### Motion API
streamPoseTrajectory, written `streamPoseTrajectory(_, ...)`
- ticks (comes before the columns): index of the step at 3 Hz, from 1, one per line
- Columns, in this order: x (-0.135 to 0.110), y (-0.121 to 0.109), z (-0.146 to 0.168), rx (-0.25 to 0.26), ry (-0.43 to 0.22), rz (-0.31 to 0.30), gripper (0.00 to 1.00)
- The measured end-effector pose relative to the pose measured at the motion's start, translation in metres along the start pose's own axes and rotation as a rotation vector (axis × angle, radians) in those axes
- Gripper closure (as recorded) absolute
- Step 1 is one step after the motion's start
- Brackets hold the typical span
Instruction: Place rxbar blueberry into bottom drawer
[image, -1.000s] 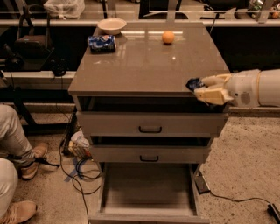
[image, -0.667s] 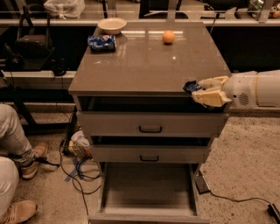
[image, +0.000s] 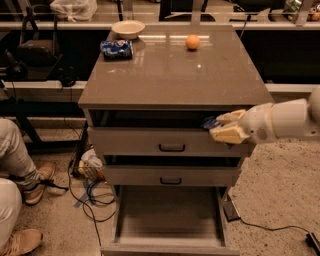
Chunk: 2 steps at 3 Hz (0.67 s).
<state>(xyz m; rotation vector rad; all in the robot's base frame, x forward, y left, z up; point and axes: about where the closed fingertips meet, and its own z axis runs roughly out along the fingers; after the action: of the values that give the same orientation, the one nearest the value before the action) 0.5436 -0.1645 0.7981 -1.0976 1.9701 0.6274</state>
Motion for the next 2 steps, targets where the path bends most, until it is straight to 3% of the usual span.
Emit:
streamPoseTrajectory(1,0.060,0.040,0.054,-0.107,0.078,0.052,1.00)
streamPoseTrajectory(2,0.075,0.055,0.064,-0.140,0.101,0.067,1.00)
